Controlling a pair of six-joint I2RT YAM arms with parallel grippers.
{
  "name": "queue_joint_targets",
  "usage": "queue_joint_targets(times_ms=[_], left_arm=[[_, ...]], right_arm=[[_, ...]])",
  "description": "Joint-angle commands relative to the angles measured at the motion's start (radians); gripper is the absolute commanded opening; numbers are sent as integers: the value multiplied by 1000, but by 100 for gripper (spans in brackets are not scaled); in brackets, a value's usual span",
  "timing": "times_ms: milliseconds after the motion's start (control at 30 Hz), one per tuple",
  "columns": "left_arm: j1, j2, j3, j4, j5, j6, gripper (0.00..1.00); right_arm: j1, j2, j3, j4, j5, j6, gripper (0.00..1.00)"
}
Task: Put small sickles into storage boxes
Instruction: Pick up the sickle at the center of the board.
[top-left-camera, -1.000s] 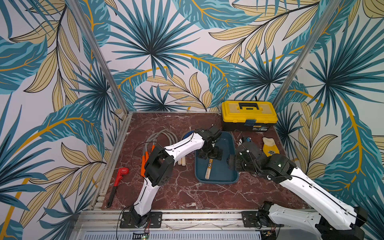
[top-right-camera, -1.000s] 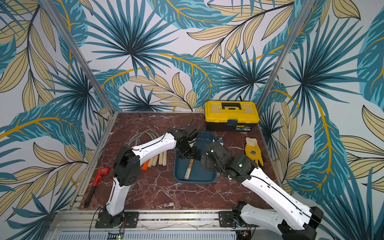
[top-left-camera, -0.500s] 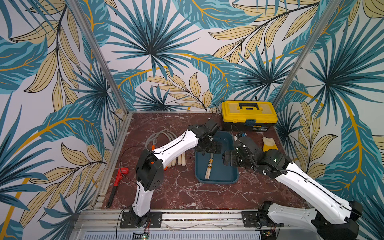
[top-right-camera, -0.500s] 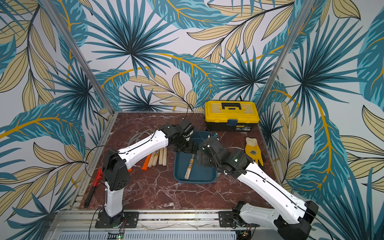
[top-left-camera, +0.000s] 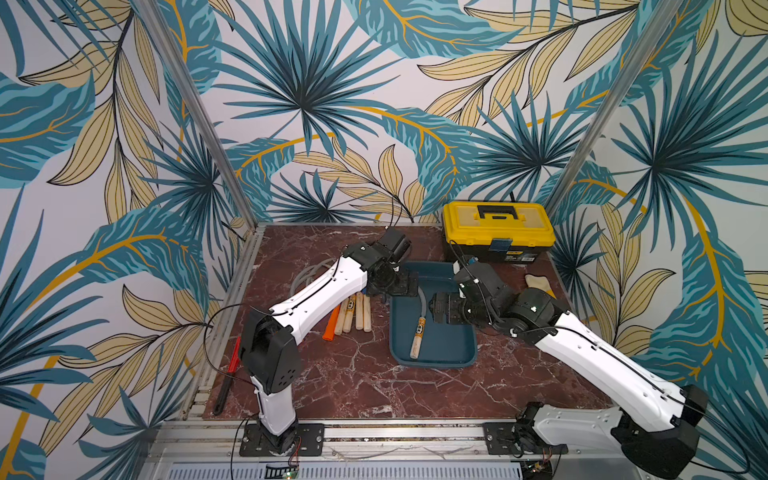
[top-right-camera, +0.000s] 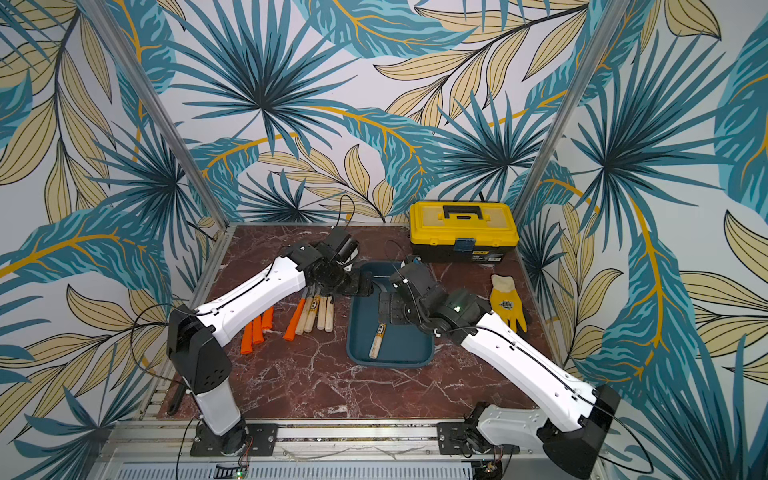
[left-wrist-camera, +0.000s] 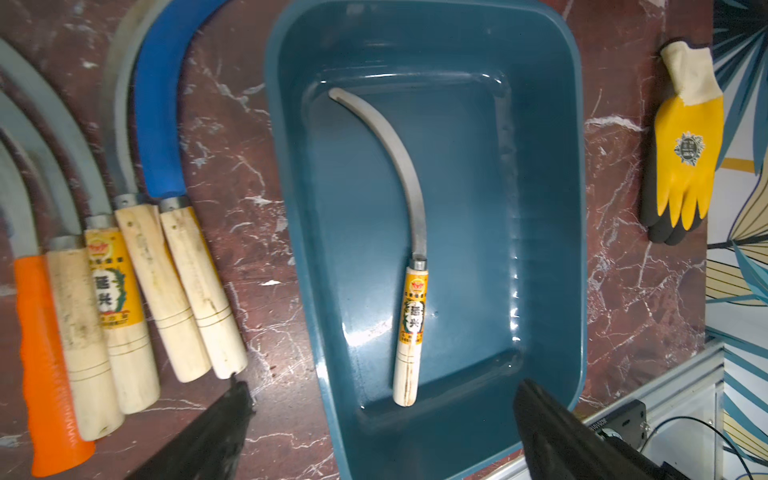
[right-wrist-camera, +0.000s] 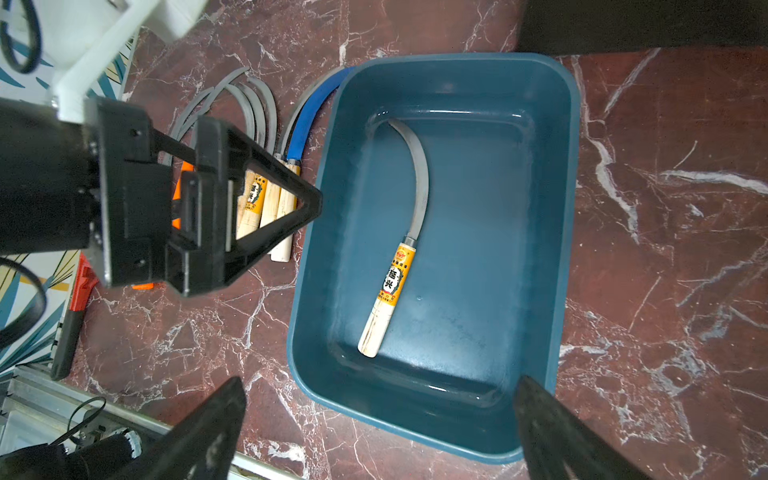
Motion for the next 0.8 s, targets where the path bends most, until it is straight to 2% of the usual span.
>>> queue_joint_targets(times_ms=[0,500,567,633,767], left_arm=[[23,-47,-40,3,-22,14,99],[140,-112,-200,3,-5,49,99],[146,-110,-217,3,-4,54,100],[151,-101,-231,3,-5,61,97],[152,-78,-246,3,-11,66,81]], right_arm=[[7,16,30,31,-26,-16,100],[24,100,44,104,-93,-5,100],[53,112,43,109,-100,0,99],[58,122,43,116,-103,4,100],[61,135,41,125,-108,11,100]])
